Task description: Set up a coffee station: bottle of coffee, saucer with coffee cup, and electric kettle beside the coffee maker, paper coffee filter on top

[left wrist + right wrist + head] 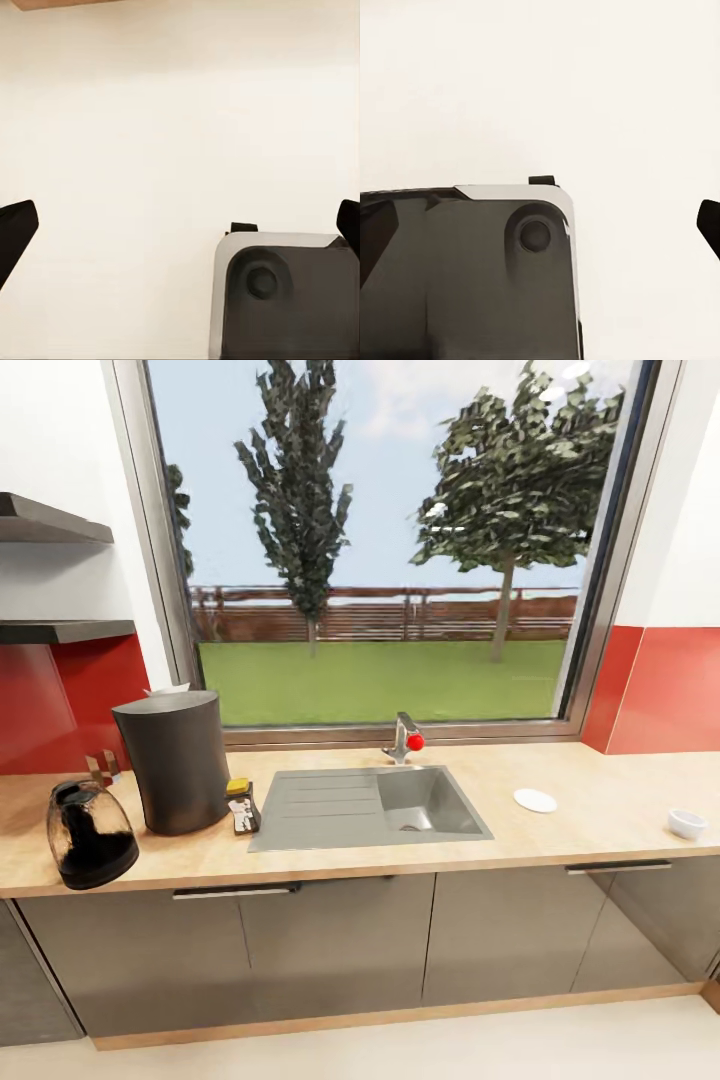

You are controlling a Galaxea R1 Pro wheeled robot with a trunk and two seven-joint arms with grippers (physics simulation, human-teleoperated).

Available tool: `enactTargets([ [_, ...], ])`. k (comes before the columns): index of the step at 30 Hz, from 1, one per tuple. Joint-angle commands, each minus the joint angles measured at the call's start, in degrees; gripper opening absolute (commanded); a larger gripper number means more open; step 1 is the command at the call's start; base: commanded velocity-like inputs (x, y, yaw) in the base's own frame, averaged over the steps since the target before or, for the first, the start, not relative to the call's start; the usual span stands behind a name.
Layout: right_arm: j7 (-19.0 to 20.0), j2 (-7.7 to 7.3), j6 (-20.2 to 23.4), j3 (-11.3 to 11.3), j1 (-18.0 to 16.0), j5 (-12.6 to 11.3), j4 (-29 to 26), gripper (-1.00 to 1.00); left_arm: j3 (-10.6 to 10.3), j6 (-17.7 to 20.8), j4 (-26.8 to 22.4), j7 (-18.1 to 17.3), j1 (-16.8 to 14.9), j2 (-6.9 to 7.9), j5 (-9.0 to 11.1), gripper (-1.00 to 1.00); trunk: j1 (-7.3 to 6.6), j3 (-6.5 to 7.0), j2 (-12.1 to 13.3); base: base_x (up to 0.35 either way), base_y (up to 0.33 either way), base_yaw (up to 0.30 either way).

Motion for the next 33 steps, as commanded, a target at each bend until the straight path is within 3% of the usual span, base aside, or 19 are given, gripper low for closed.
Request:
enactTargets([
  [1,0.01,-0.02,-0.2,0.13,-0.01,-0.51,0.05,1.0,0.04,-0.06,0.57,0.12,0.02,0.02,0.01,1.0,0.02,0.0,-0.03,0.0,0.0,0.0],
  [5,-0.03,0.0,-0.2,0.0,-0.01,-0.57,0.05,1.0,0.21,0.43,3.31,0.2,-0.12,0.13,0.16,1.0,0.02,0.0,-0.03,0.0,0.0,0.0],
  [10,-0.02,0.07,-0.2,-0.13,-0.01,-0.65,0.05,1.0,0.24,4.31,4.65,0.29,-0.18,0.0,0.2,1.0,0.02,0.0,-0.03,0.0,0.0,0.0],
  [26,-0.07,0.0,-0.12,-0.27,-0.01,-0.65,-0.03,1.0,0.29,5.04,5.14,0.21,-0.1,0.21,0.2,1.0,0.02,0.0,-0.03,0.063,-0.05,-0.003],
  [33,-0.07,-0.01,-0.12,-0.28,-0.01,-0.65,-0.04,1.0,0.31,5.07,5.17,0.22,-0.1,0.21,0.21,1.0,0.02,0.0,-0.03,0.213,-0.195,-0.201],
])
